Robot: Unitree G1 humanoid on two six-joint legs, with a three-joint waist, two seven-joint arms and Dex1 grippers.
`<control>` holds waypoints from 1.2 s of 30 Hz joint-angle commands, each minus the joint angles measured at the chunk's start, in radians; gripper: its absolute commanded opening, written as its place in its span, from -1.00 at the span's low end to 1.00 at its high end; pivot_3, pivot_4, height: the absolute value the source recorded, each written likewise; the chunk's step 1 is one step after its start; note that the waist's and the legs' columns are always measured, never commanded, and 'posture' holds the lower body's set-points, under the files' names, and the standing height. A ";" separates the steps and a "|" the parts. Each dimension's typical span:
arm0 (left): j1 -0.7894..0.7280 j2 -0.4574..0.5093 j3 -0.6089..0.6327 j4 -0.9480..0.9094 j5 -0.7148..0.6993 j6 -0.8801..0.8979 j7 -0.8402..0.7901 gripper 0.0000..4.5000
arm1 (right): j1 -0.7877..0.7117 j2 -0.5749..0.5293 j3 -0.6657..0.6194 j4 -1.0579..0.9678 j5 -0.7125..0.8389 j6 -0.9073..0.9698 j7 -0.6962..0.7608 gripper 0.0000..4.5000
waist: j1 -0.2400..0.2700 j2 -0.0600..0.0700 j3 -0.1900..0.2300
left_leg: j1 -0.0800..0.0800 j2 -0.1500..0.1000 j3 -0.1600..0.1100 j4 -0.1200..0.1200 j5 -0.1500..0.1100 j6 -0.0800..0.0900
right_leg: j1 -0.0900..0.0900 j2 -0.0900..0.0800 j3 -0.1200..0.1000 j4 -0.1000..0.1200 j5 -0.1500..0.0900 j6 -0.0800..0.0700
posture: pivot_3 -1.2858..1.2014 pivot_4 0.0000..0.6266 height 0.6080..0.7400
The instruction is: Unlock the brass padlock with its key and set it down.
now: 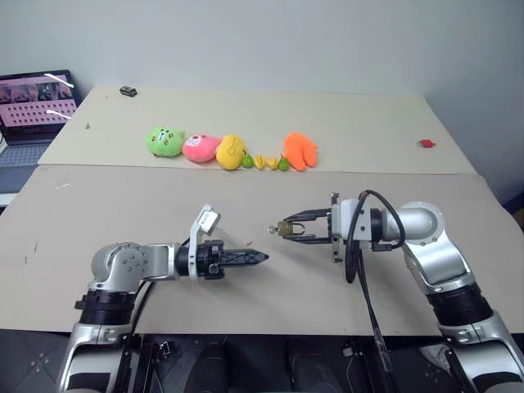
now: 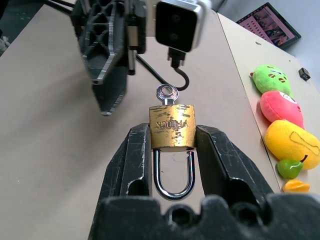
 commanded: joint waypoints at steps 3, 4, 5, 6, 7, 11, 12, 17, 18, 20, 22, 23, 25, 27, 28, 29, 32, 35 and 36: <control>-0.042 -0.047 0.054 -0.004 -0.029 0.002 0.046 -0.20 | -0.020 0.000 -0.014 -0.019 0.002 -0.018 -0.003 -0.60 | -0.001 0.000 0.000 | 0.000 0.000 0.000 0.000 0.000 0.000 | 0.000 0.000 0.000 0.000 0.000 0.000 | 0.03 -0.52 0.65; -0.046 -0.053 0.057 -0.006 -0.032 0.003 0.050 -0.20 | -0.019 -0.001 -0.014 -0.019 0.001 -0.018 -0.003 -0.60 | -0.001 0.000 0.000 | 0.000 0.000 0.000 0.000 0.000 0.000 | 0.000 0.000 0.000 0.000 0.000 0.000 | 0.03 -0.52 0.65; -0.051 -0.060 0.061 -0.005 -0.031 0.001 0.056 -0.20 | -0.018 -0.002 -0.014 -0.020 0.000 -0.019 -0.003 -0.60 | 0.000 0.000 0.000 | 0.000 0.000 0.000 0.000 0.000 0.000 | 0.000 0.000 0.000 0.000 0.000 0.000 | 0.03 -0.52 0.65; -0.056 -0.068 0.065 -0.002 -0.031 -0.001 0.061 -0.20 | -0.017 -0.002 -0.014 -0.020 -0.001 -0.019 -0.003 -0.60 | 0.000 0.000 0.000 | 0.000 0.000 0.000 0.000 0.000 0.000 | 0.000 0.000 0.000 0.000 0.000 0.000 | 0.03 -0.52 0.65; -0.061 -0.073 0.068 0.003 -0.031 -0.002 0.064 -0.20 | -0.017 -0.002 -0.013 -0.019 -0.002 -0.020 -0.003 -0.60 | 0.000 0.000 0.000 | 0.000 0.000 0.000 0.000 0.000 0.000 | 0.000 0.000 0.000 0.000 0.000 0.000 | 0.03 -0.52 0.65; -0.074 -0.086 0.077 0.005 -0.052 0.021 0.069 -0.20 | -0.018 -0.001 -0.013 -0.018 -0.004 -0.020 -0.003 -0.60 | 0.000 0.000 0.000 | 0.000 0.000 0.000 0.000 0.000 0.000 | 0.000 0.000 0.000 0.000 0.000 0.000 | 0.03 -0.52 0.65; -0.074 -0.086 0.075 -0.001 -0.054 0.026 0.067 -0.20 | -0.018 -0.001 -0.013 -0.018 -0.005 -0.020 -0.003 -0.60 | -0.001 0.000 0.000 | 0.000 0.000 0.000 0.000 0.000 0.000 | 0.000 0.000 0.000 0.000 0.000 0.000 | 0.03 -0.52 0.65; -0.079 -0.104 0.072 0.021 -0.034 0.002 0.085 -0.20 | -0.018 0.001 -0.011 -0.018 -0.007 -0.022 -0.004 -0.60 | 0.000 0.000 0.000 | 0.000 0.000 0.000 0.000 0.000 0.000 | 0.000 0.000 0.000 0.000 0.000 0.000 | 0.03 -0.52 0.65; -0.077 -0.110 0.066 0.022 -0.029 -0.003 0.086 -0.20 | -0.018 0.001 -0.012 -0.020 -0.006 -0.021 -0.004 -0.60 | 0.000 0.000 0.000 | 0.000 0.000 0.000 0.000 0.000 0.000 | 0.000 0.000 0.000 0.000 0.000 0.000 | 0.03 -0.52 0.65; -0.074 -0.126 0.048 0.024 -0.016 -0.016 0.086 -0.20 | -0.020 0.002 -0.012 -0.020 -0.005 -0.019 -0.004 -0.60 | 0.000 0.000 0.000 | 0.000 0.000 0.000 0.000 0.000 0.000 | 0.000 0.000 0.000 0.000 0.000 0.000 | 0.03 -0.52 0.65; -0.079 -0.139 0.036 0.034 0.002 -0.030 0.085 -0.20 | -0.020 0.003 -0.012 -0.020 -0.005 -0.020 -0.004 -0.60 | 0.000 0.000 0.000 | 0.000 0.000 0.000 0.000 0.000 0.000 | 0.000 0.000 0.000 0.000 0.000 0.000 | 0.03 -0.52 0.65; -0.083 -0.143 0.034 0.040 0.009 -0.036 0.085 -0.20 | -0.020 0.003 -0.011 -0.021 -0.005 -0.020 -0.004 -0.60 | 0.000 0.000 0.000 | 0.000 0.000 0.000 0.000 0.000 0.000 | 0.000 0.000 0.000 0.000 0.000 0.000 | 0.03 -0.52 0.65; -0.095 -0.157 0.036 0.056 0.021 -0.050 0.086 -0.20 | -0.019 0.004 -0.011 -0.021 -0.006 -0.021 -0.005 -0.60 | 0.000 0.000 0.000 | -0.001 0.000 0.000 0.000 0.000 0.000 | 0.000 0.000 0.000 0.000 0.000 0.000 | 0.03 -0.52 0.65; -0.106 -0.171 0.034 0.069 0.035 -0.066 0.089 -0.20 | -0.018 0.004 -0.010 -0.022 -0.007 -0.020 -0.005 -0.60 | 0.000 0.000 0.000 | 0.000 0.000 0.000 0.000 0.000 0.000 | 0.000 0.000 0.000 0.000 0.000 0.000 | 0.03 -0.52 0.65; -0.110 -0.178 0.032 0.072 0.042 -0.074 0.090 -0.20 | -0.018 0.004 -0.010 -0.022 -0.007 -0.020 -0.006 -0.60 | 0.000 0.000 0.000 | 0.000 0.000 0.000 0.000 0.000 0.000 | 0.000 0.000 0.000 0.000 0.000 0.000 | 0.03 -0.52 0.65; -0.112 -0.184 0.031 0.073 0.048 -0.081 0.092 -0.20 | -0.017 0.004 -0.010 -0.023 -0.008 -0.020 -0.006 -0.60 | 0.000 0.000 0.000 | 0.000 -0.001 0.000 0.000 0.000 0.000 | 0.000 0.000 0.000 0.000 0.000 0.000 | 0.03 -0.52 0.65; -0.122 -0.193 0.035 0.078 0.062 -0.095 0.095 -0.20 | -0.015 0.003 -0.012 -0.023 -0.009 -0.019 -0.006 -0.60 | -0.001 0.000 0.000 | -0.001 -0.001 0.000 0.000 0.000 0.000 | 0.000 0.000 0.000 0.000 0.000 0.000 | 0.03 -0.52 0.65; -0.128 -0.191 0.039 0.082 0.068 -0.099 0.092 -0.20 | -0.013 0.003 -0.014 -0.026 -0.010 -0.017 -0.007 -0.60 | 0.000 0.000 0.000 | -0.001 -0.001 0.000 0.000 0.000 0.000 | 0.000 0.000 0.000 0.000 0.000 0.000 | 0.03 -0.52 0.65; -0.126 -0.190 0.040 0.080 0.067 -0.099 0.088 -0.20 | -0.013 0.002 -0.016 -0.025 -0.011 -0.018 -0.008 -0.60 | 0.000 0.000 0.000 | 0.000 -0.001 0.000 0.000 0.000 0.000 | 0.000 0.000 0.000 0.000 0.000 0.000 | 0.03 -0.52 0.65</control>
